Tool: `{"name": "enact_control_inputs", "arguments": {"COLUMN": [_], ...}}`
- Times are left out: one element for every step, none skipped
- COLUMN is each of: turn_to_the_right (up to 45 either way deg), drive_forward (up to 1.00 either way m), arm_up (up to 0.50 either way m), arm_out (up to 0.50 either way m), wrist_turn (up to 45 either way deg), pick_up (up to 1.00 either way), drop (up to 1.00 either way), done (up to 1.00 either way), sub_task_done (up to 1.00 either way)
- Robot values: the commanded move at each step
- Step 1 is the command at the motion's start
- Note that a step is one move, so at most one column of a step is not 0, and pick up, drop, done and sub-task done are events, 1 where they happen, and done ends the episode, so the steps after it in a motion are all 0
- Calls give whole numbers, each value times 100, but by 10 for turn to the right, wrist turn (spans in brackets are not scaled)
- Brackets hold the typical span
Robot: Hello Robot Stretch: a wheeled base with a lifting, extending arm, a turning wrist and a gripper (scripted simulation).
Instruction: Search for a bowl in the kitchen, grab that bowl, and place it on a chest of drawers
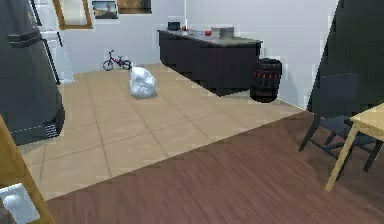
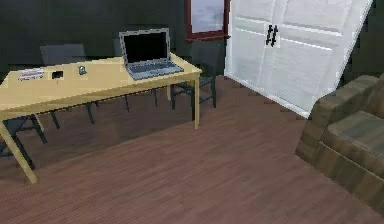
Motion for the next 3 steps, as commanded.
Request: {"name": "enact_control_inputs", "arguments": {"turn_to_the_right": [0, -270, 0], "drive_forward": [45, 0, 100], "arm_up": [0, 0, 0], "arm_out": [0, 0, 0], "wrist_turn": [0, 0, 0], "pick_up": [0, 0, 0], "drop": [0, 0, 0], "done": [0, 0, 0], "sub_task_done": [0, 0, 0]}}
